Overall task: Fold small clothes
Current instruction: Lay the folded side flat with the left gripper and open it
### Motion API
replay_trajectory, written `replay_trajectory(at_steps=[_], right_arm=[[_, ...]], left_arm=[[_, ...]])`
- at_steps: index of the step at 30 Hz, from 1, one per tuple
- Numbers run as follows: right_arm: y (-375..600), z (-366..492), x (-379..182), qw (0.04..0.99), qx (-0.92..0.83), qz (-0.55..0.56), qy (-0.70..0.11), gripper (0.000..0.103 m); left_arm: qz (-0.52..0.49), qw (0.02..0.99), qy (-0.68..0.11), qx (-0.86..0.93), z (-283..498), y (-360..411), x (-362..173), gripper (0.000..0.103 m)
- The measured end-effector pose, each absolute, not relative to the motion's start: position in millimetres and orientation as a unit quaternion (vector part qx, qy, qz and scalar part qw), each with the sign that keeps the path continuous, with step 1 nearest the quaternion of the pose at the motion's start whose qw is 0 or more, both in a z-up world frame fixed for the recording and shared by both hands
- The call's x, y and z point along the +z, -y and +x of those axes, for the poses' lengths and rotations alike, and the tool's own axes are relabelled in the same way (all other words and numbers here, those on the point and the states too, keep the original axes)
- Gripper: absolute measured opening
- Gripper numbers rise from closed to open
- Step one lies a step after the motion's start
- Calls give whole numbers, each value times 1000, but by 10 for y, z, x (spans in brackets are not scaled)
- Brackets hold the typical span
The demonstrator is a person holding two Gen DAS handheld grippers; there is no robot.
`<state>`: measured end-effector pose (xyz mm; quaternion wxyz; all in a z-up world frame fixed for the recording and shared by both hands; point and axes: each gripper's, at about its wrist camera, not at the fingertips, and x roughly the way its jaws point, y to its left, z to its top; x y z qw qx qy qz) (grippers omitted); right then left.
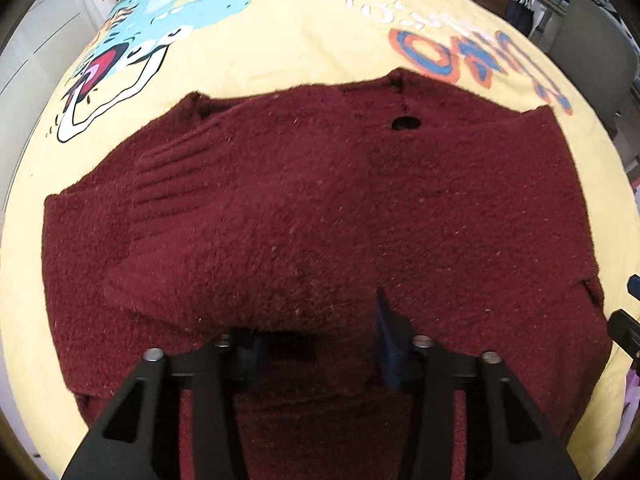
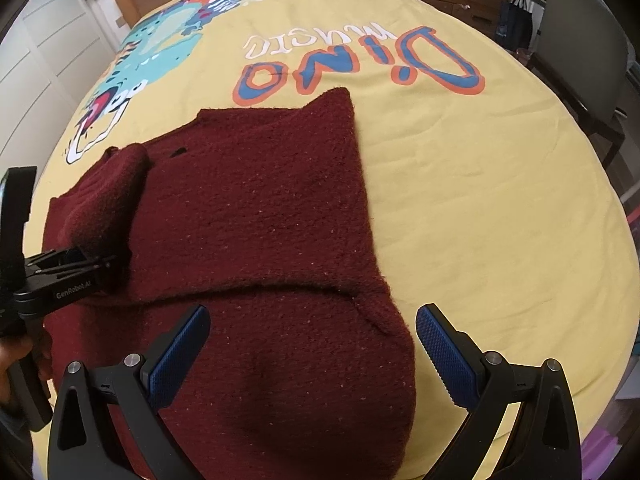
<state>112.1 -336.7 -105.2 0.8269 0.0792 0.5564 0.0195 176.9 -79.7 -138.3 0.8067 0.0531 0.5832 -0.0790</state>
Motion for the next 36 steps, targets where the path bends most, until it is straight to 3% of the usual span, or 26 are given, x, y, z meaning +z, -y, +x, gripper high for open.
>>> replay_trajectory(at_steps=[3,5,6,19,36], right_arm=[[3370,1102,-1032,828,20,82,-554,103],[3386,1089,-1017,828,20,83,-554,103],[3398,1078,-1001,829,20,86,-552,103],[3378,1020,-965,828,23,79,-554,103],[2815,1122,-973,825,47,38,-561,103]], left_arm=[[52,800,-593,-77,1765,778,-1385,68],[51,797,-596,-80,1745,765,-1363,94],[51,797,-596,-82,1725,751,-1344,102],[53,808,-584,-63,1466,133,-1078,102],[5,790,-612,27,1225,-1302,-1545,102]])
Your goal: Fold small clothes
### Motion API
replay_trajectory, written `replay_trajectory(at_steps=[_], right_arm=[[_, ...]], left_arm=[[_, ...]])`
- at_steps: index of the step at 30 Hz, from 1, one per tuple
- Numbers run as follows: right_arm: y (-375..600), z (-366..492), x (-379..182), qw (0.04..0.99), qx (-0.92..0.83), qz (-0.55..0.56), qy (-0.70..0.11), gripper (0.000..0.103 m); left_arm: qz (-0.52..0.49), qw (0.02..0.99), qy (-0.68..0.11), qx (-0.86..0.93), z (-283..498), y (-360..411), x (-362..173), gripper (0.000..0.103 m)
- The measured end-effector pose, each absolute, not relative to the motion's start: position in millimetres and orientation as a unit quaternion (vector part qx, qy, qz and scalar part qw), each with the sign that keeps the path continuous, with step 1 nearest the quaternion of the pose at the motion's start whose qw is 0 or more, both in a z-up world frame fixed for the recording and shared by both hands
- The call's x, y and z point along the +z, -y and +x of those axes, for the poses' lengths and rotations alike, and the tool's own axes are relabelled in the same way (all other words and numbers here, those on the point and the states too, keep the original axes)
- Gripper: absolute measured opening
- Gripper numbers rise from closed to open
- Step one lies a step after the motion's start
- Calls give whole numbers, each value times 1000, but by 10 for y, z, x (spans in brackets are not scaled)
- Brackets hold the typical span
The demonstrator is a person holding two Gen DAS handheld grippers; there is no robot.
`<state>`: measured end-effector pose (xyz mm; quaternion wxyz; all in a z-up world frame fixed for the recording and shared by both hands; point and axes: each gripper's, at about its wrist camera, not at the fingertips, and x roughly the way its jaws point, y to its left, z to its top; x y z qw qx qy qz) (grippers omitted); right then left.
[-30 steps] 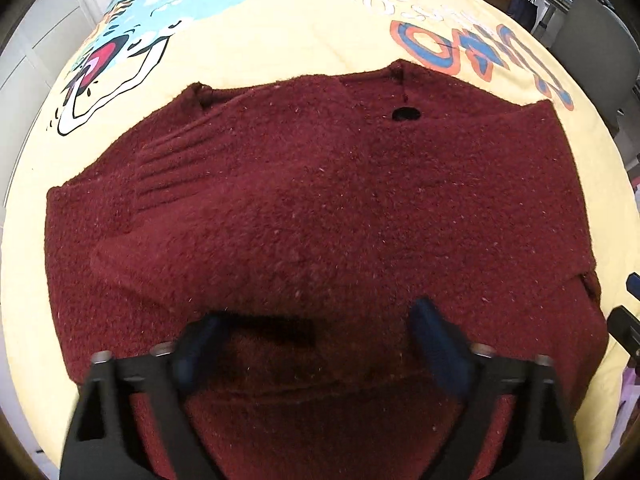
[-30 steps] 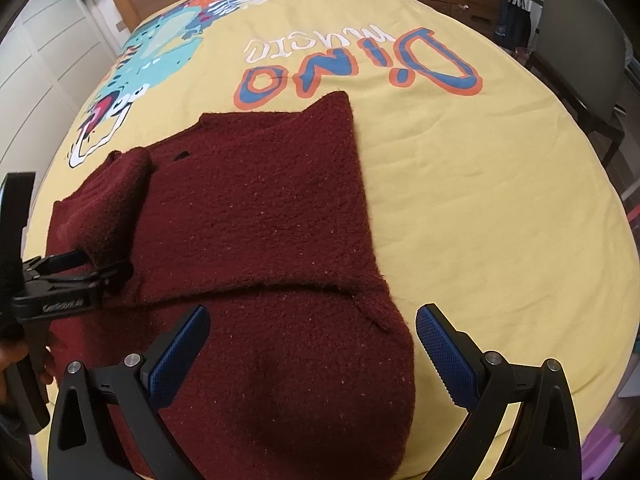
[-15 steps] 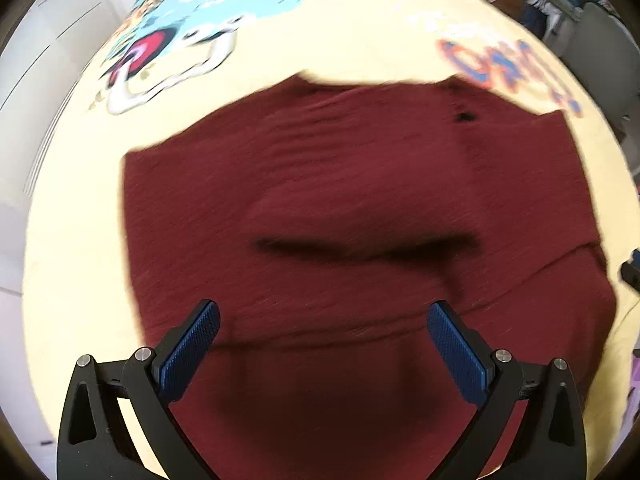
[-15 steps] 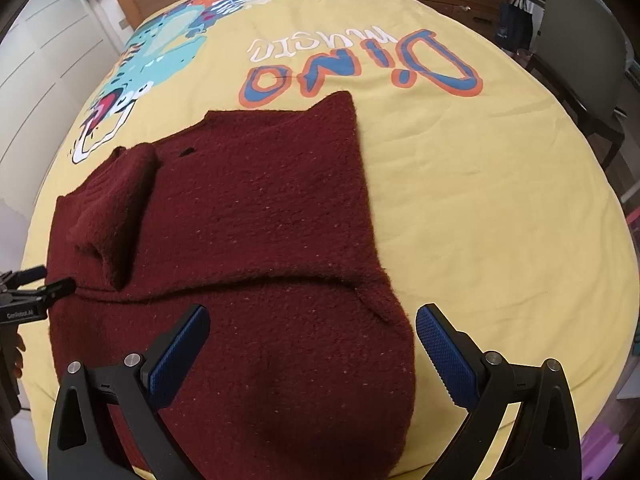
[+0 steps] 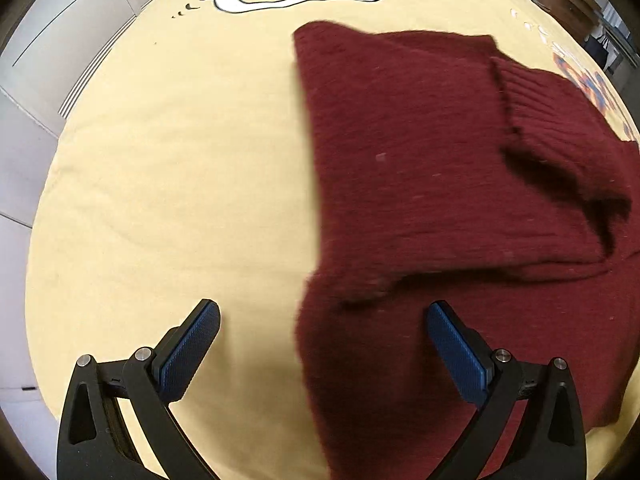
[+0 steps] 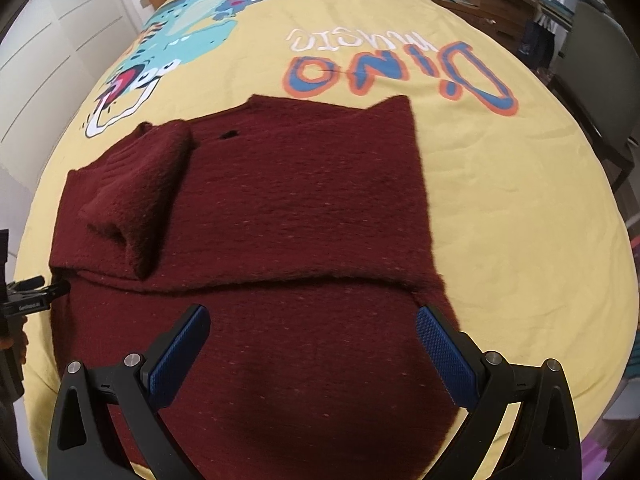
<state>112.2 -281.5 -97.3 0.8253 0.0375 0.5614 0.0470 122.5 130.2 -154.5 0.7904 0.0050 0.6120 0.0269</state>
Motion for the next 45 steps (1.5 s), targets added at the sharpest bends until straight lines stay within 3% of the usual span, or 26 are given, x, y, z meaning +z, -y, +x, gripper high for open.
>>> replay_trajectory(at_steps=[5,10,13,15,17,18,20,27,38,40,41,42,43,44,45], right_arm=[[2572,1181,-975,823,57,12,-565,103],[2270,1282,-927,824,74,-11,-561,103],[2036,1361,-886,826,90,-28,-555,103],[1882,1420,-858,828,100,-39,-550,103],[1729,1481,-829,829,111,-47,-546,103],[1642,1517,-811,830,118,-52,-543,103],[1475,1592,-764,831,129,-62,-538,103],[831,1826,-739,819,169,-126,-533,103],[51,2121,-1374,771,191,-224,-565,102],[-2,2133,-1420,769,189,-237,-563,94],[-32,2130,-1428,768,191,-244,-560,78],[-57,2116,-1415,769,196,-252,-553,55],[-60,2110,-1402,770,196,-255,-551,46],[-45,2107,-1368,772,194,-255,-549,31],[11,2111,-1307,777,194,-246,-547,24]], left_arm=[[10,795,-606,15,1279,-1327,-1670,101],[11,805,-594,0,1397,-1274,-1654,91],[13,806,-591,-15,1457,-1235,-1634,73],[9,807,-589,-26,1473,-1219,-1606,55],[4,805,-592,-36,1496,-1232,-1595,42],[0,804,-593,-41,1503,-1241,-1587,30],[-11,803,-594,-51,1558,-1307,-1577,19],[-59,799,-594,-72,1505,-1602,-1606,17],[-67,799,-594,-60,1431,-1473,-1658,19],[-68,799,-595,-60,1424,-1476,-1655,19],[-68,799,-595,-60,1423,-1466,-1656,19],[-65,799,-595,-59,1421,-1449,-1655,19],[-63,799,-596,-59,1432,-1436,-1649,19],[-62,799,-596,-58,1435,-1407,-1640,19],[-63,798,-596,-58,1432,-1399,-1640,19]])
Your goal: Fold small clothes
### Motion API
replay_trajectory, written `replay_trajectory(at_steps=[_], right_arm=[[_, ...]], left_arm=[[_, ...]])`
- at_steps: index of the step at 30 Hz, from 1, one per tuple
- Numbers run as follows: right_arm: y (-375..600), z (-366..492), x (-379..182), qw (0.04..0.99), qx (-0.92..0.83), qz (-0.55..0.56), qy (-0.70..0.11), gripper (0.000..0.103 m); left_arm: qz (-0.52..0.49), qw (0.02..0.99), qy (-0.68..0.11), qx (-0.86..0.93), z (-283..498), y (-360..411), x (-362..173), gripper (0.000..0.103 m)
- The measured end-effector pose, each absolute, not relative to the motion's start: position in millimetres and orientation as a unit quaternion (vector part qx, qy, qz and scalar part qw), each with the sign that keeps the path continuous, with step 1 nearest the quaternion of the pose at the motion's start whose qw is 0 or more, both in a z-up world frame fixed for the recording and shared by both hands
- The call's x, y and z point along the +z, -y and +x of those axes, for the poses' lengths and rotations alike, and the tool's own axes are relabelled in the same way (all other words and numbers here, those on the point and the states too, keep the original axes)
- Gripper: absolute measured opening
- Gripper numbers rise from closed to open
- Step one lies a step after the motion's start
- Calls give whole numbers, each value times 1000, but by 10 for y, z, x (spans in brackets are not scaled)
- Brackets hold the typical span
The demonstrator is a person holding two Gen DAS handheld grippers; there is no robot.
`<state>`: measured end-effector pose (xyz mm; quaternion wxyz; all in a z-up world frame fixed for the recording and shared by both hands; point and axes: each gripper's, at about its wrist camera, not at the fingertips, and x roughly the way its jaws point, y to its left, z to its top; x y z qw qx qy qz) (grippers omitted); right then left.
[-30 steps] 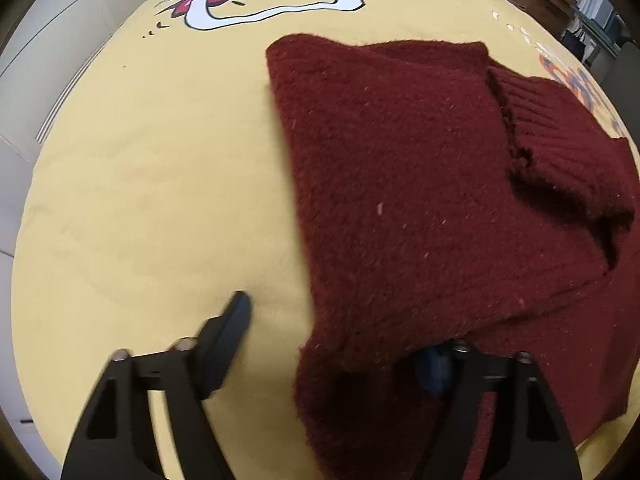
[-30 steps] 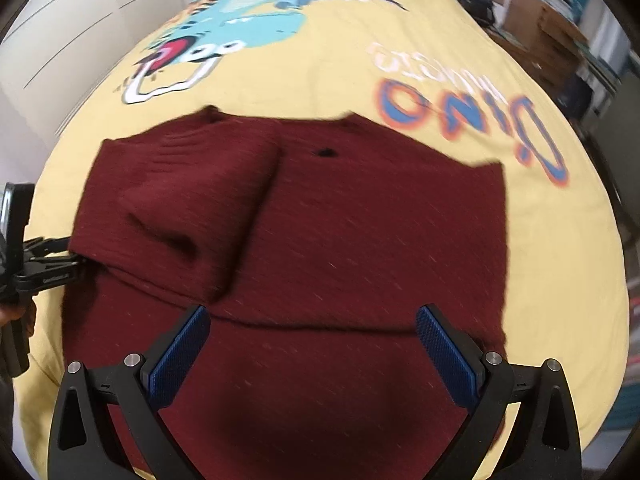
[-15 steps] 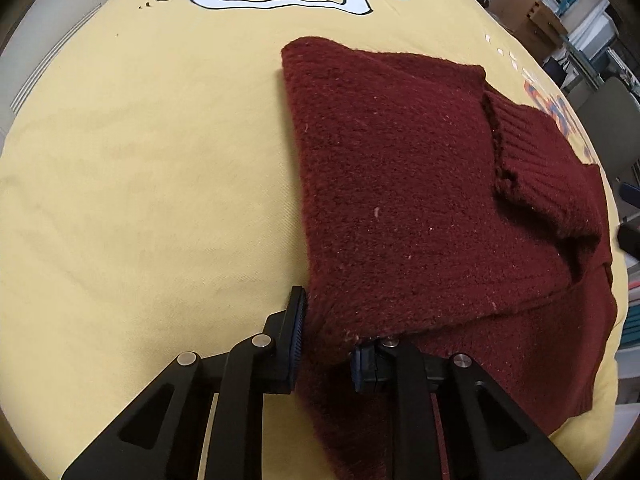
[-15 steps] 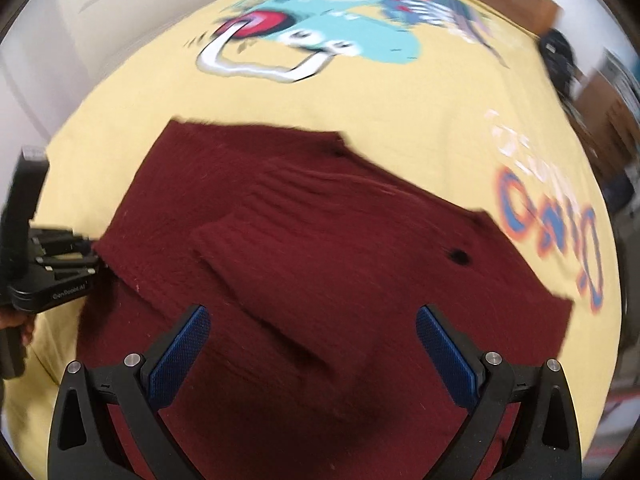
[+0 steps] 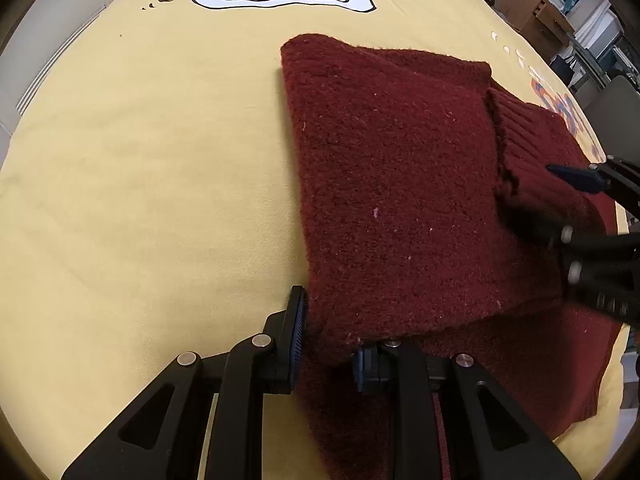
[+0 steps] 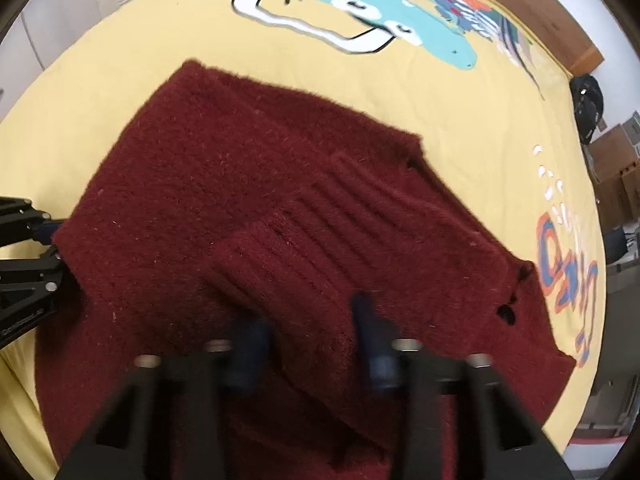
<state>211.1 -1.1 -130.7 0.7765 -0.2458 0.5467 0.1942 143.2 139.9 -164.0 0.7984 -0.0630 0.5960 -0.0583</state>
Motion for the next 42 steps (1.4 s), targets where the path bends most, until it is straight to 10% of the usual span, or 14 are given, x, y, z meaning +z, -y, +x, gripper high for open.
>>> replay_trajectory(at_steps=[12,30,35,38,42], right_arm=[[1671,2123,-670,831,145,-14,-538,18],[2801,1748,-1488,793,70,128,-591,12],[2775,1735,-1452,794,70,114,-593,31],[2791,1704,-1339,799,58,95,-591,74],[2847,1614,-1135,811,64,80,-576,82]], left_arm=[[-41,799,-597,-54,1396,-1438,-1605,19],[-20,799,-600,-34,1352,-1196,-1562,19],[-15,801,-597,-32,1356,-1198,-1567,21],[2,800,-600,-12,1297,-1112,-1535,43],[16,804,-594,-6,1195,-1076,-1391,88]])
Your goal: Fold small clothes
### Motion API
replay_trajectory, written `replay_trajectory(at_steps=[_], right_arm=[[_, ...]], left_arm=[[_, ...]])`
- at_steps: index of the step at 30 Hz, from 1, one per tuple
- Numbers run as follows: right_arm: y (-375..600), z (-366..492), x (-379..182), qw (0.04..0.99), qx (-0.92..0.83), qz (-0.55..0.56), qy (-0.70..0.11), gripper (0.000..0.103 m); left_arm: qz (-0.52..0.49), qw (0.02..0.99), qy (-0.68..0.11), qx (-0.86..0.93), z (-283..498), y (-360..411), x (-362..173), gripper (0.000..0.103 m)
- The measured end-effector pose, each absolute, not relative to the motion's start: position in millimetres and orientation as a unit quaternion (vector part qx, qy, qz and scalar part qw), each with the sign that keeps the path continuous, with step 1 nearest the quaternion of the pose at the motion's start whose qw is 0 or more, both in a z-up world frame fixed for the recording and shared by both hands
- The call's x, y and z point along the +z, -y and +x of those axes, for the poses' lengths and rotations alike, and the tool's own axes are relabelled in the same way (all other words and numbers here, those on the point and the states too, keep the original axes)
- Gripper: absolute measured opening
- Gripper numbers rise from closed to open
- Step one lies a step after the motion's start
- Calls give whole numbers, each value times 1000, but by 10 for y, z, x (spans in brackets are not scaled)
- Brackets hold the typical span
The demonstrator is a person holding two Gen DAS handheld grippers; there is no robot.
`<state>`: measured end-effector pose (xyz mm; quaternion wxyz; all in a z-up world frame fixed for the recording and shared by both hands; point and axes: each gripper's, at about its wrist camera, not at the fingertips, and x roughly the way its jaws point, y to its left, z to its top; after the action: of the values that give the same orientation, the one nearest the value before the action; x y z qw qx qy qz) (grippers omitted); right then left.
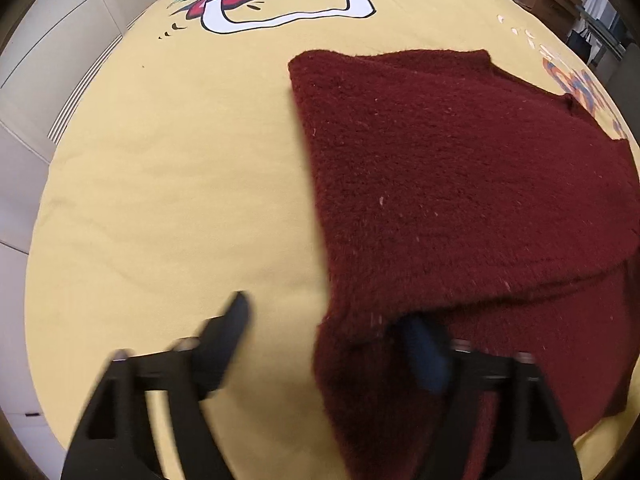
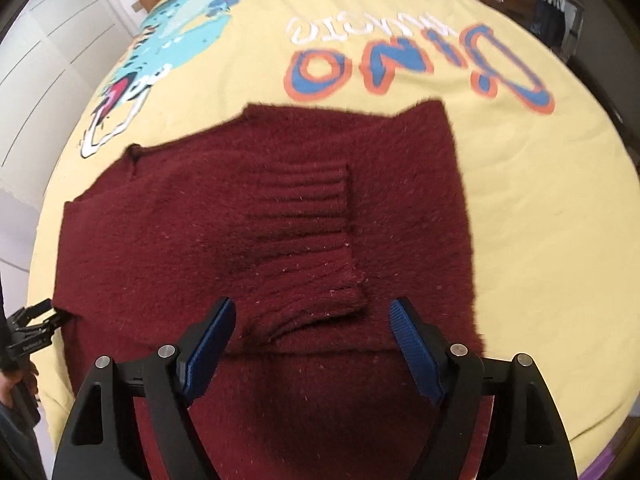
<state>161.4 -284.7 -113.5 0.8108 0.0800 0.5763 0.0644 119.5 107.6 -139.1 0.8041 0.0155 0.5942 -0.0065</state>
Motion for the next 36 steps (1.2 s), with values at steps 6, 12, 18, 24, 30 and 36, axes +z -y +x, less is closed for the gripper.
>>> replay_trajectory(at_steps=[6,12,18,24,30,36], right_arm=[[2666,1530,-797,833,67,13,-549,90],[2241,1631,-619,847,82,-38,-524,102],[1886,1768,-722,851,90,-51,-516,102],[1831,1865,-1339,835,79,-49,-543,102],[2148,1813,-1562,838,70,-40,-540,102],[2604,1796,-1614,834,56,0,-549,102]], left_arm=[[13,821,-571,-13,997,-1052,-1066,102],[-10,841,-539,-48,1106,-782,-705,102],[3,838,-544,-47,1437,-251,-953,102],[38,818,-574,-36,1651,-205,-1448,102],[47,824,-564,-34,1635,-287,-1600,102],[29,822,-569,-24,1630,-574,-1642,102]])
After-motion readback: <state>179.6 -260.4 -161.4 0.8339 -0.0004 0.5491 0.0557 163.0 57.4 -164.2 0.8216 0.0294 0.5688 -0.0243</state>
